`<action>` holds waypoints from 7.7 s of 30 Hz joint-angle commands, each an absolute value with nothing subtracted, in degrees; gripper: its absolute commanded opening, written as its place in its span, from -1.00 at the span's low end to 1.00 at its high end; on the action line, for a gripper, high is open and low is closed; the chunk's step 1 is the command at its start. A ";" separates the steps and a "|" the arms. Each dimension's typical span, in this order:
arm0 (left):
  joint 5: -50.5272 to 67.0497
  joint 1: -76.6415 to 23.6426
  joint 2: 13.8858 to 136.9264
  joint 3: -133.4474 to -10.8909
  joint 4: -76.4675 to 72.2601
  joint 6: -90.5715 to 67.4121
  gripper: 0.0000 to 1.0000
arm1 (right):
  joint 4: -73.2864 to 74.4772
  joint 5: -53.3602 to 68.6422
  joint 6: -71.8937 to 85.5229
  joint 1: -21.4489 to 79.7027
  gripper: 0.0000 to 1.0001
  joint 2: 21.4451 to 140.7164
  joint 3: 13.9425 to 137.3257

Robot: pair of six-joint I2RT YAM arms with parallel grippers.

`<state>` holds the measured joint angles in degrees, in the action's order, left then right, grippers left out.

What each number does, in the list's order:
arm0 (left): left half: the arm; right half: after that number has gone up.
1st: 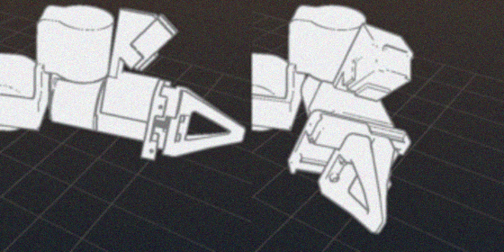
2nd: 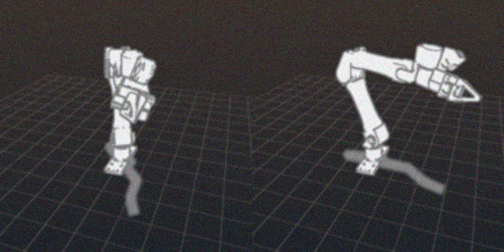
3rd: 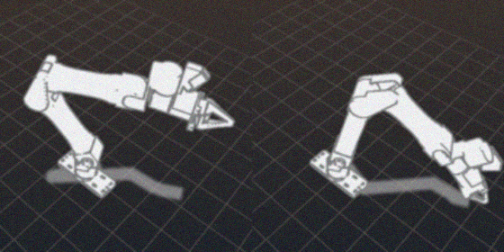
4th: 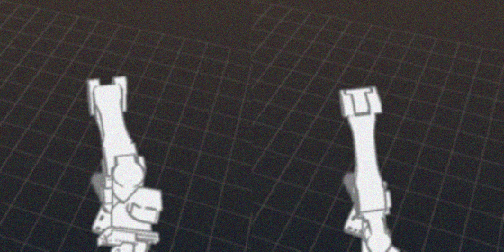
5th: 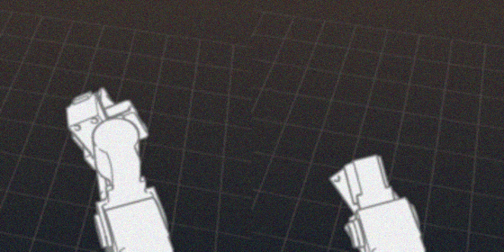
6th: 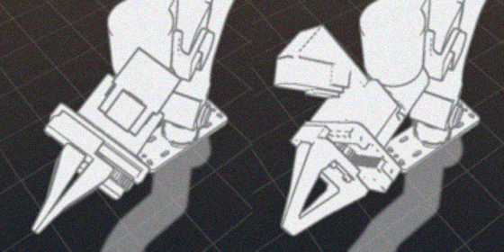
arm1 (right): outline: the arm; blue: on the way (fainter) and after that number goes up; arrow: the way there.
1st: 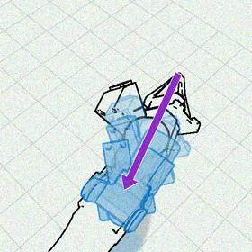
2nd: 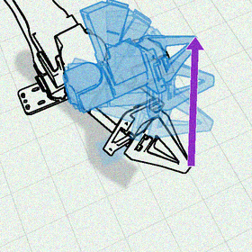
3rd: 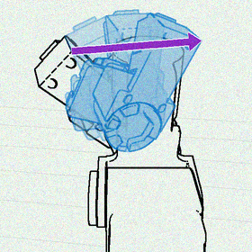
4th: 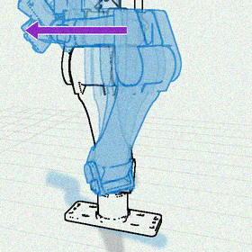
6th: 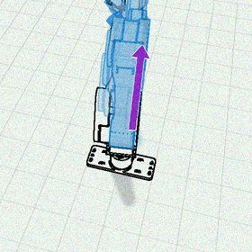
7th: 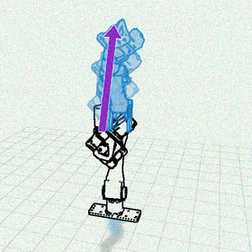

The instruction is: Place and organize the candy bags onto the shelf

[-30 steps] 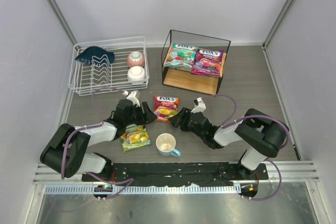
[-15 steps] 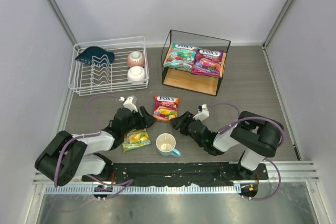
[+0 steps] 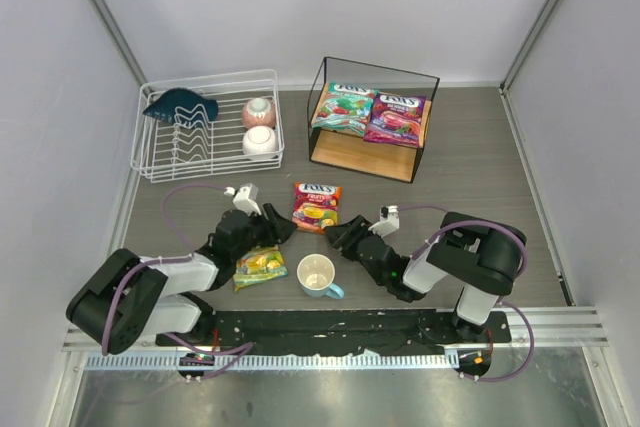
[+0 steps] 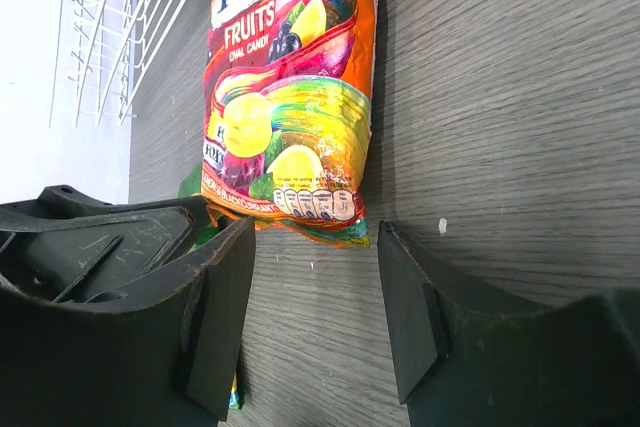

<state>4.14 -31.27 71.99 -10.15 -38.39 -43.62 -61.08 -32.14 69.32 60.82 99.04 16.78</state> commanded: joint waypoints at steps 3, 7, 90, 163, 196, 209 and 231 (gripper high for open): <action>3.43 -32.69 74.61 -10.11 -45.08 -44.73 0.01 | -58.18 -34.54 69.70 61.26 0.16 100.02 15.47; 3.34 -33.31 75.85 -10.11 -46.05 -44.74 -0.04 | -58.18 -34.63 69.79 61.26 0.16 99.76 15.21; 2.55 -36.12 87.80 -10.20 -61.70 -46.93 -1.00 | -64.96 -35.50 58.27 59.68 -0.25 102.31 15.73; -2.72 -38.76 81.91 -33.22 -43.07 -25.14 -1.00 | -56.59 -55.28 12.04 59.07 -0.99 81.03 23.29; -5.27 -38.76 96.77 -44.03 -53.00 -17.05 -1.00 | -72.25 -46.58 5.10 49.75 -0.99 96.41 28.91; -5.19 -36.74 105.11 -46.76 -55.98 -17.75 -1.00 | -74.44 -42.72 9.05 45.53 -0.99 104.05 30.58; -1.15 -31.64 112.15 -52.12 -54.23 -23.46 -1.00 | -60.65 -33.31 17.31 41.84 -0.99 107.49 39.72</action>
